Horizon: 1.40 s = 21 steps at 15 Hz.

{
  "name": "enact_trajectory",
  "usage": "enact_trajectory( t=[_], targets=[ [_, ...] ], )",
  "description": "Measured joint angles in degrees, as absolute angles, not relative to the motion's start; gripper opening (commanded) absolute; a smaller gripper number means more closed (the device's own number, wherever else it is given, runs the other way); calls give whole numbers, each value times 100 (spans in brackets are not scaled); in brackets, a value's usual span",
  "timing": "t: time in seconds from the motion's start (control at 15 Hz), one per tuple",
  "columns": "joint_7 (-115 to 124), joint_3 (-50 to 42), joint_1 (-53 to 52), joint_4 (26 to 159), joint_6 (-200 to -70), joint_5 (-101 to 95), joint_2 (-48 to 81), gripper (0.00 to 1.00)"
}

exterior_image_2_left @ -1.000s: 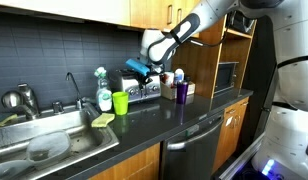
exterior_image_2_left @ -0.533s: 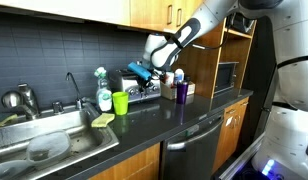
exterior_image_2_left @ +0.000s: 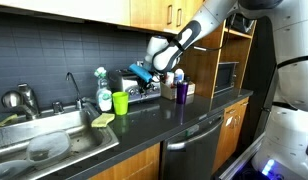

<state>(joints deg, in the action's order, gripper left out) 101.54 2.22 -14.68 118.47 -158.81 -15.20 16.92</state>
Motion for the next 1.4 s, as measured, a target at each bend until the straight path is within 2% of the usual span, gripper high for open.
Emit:
enact_trajectory(
  t=[1.4],
  targets=[
    [10153,-36,-1747,11877,-15979,-1571,1790,0]
  ],
)
